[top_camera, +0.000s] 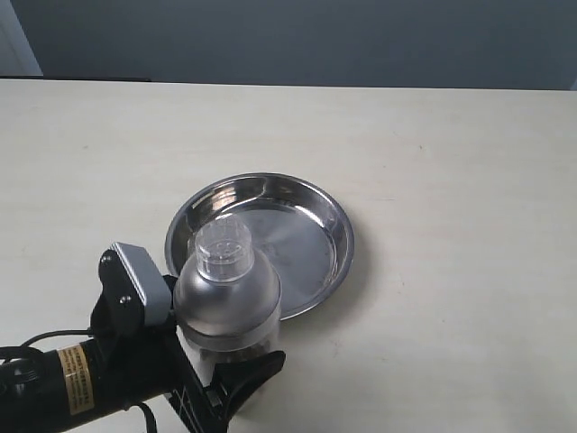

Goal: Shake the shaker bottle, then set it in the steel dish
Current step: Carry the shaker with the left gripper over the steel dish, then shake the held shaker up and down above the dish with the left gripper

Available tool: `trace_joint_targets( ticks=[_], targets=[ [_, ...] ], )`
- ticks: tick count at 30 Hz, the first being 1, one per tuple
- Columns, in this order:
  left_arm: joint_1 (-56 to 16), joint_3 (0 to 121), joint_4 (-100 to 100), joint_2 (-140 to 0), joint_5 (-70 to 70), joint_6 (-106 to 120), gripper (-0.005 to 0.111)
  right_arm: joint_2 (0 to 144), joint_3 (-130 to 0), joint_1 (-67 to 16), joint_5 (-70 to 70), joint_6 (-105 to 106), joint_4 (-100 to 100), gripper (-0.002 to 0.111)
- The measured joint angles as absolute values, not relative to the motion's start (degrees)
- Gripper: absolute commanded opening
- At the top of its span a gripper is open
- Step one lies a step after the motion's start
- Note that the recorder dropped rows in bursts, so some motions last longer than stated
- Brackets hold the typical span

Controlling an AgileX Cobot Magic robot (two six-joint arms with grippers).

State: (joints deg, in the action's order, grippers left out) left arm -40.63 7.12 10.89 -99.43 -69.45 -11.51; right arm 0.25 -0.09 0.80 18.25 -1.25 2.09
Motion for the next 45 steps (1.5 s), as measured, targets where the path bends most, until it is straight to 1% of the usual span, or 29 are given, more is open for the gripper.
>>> trace_joint_targets(
  ticks=[15, 20, 23, 26, 31, 34, 37, 40, 42, 45],
  targets=[
    [-40.6, 7.1, 13.4, -98.7, -69.0, -11.5, 0.0, 0.2, -0.1, 0.8, 18.2, -1.3, 2.1, -0.001],
    [-40.6, 7.0, 12.3, -92.6, -67.0, -12.2, 0.0, 0.2, -0.1, 0.8, 18.2, -1.3, 2.1, -0.001],
    [-40.6, 7.4, 10.5, -85.5, -66.4, -12.7, 0.0, 0.2, -0.1, 0.8, 18.2, -1.3, 2.1, -0.001],
    [-40.6, 10.2, 8.8, -77.8, -59.7, -10.5, 0.0, 0.2, -0.1, 0.8, 18.2, -1.3, 2.1, -0.001],
    [-40.0, 20.7, 0.0, -67.7, -39.4, 4.8, 0.0, 0.2, -0.1, 0.8, 18.2, -1.3, 2.1, -0.001],
    [-37.5, 28.2, -5.2, -65.9, -35.5, 10.4, 0.0, 0.2, -0.1, 0.8, 18.2, -1.3, 2.1, -0.001],
    [-34.6, 32.5, -7.7, -68.9, -34.0, 6.7, 0.0, 0.2, -0.1, 0.8, 18.2, -1.3, 2.1, -0.001],
    [-33.3, 32.2, -7.6, -78.3, -31.0, 3.2, 0.0, 0.2, -0.1, 0.8, 18.2, -1.3, 2.1, -0.001],
    [-33.4, 31.4, -6.6, -84.9, -25.6, 2.3, 0.0, 0.2, -0.1, 0.8, 18.2, -1.3, 2.1, -0.001],
    [-34.0, 33.7, -4.3, -84.2, -19.7, 2.4, 0.0, 0.2, -0.1, 0.8, 18.2, -1.3, 2.2, -0.001]
  ],
)
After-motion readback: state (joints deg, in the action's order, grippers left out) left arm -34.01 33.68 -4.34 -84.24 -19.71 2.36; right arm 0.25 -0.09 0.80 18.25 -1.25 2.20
